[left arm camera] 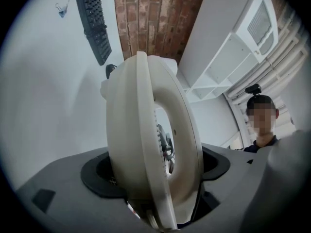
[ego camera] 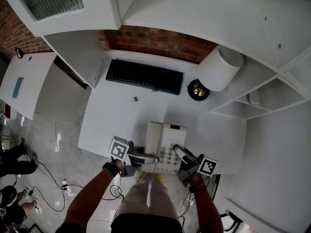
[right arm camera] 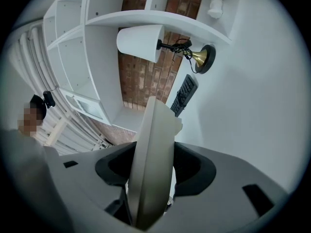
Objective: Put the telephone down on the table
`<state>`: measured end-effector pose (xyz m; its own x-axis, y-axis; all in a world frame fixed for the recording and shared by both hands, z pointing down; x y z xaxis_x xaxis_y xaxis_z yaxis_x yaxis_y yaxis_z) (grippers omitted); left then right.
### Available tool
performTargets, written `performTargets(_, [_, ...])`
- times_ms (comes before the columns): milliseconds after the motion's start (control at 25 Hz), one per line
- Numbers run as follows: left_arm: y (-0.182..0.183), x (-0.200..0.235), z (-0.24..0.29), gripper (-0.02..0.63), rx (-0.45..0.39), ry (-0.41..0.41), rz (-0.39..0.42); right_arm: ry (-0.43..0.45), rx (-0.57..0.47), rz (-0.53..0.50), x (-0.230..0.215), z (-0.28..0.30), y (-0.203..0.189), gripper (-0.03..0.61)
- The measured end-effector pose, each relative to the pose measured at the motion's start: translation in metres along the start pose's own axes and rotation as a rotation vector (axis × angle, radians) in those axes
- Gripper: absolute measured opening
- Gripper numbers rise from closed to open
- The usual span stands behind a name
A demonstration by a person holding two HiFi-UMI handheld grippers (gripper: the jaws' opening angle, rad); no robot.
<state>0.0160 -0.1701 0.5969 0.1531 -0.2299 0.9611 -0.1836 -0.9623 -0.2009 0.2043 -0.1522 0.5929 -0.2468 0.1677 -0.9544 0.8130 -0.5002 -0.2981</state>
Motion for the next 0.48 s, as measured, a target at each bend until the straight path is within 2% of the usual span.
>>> performTargets(120, [0.006, 0.012, 0.001, 0.430, 0.002, -0.001, -0.006, 0.004, -0.008, 0.013, -0.014, 0.007, 0.000, 0.215])
performTargets(280, [0.009, 0.029, 0.001, 0.430, 0.001, -0.001, 0.044, 0.009, -0.003, 0.011, -0.035, 0.011, 0.001, 0.212])
performTargets(480, [0.004, 0.057, 0.002, 0.430, -0.016, 0.008, -0.010, -0.012, 0.001, 0.048, -0.055, 0.014, 0.000, 0.212])
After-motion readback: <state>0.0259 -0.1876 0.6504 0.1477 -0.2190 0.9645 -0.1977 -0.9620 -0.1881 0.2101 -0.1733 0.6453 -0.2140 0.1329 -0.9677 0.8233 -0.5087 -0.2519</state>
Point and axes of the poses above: the fingertips, and each gripper's own axes: z forward along the fingers, x to its left, y out of its top, the point moved 7 cm from there along -z, backward along the fingers, and after that the axes turned 15 degrees about -x, right-handed, at the moved point
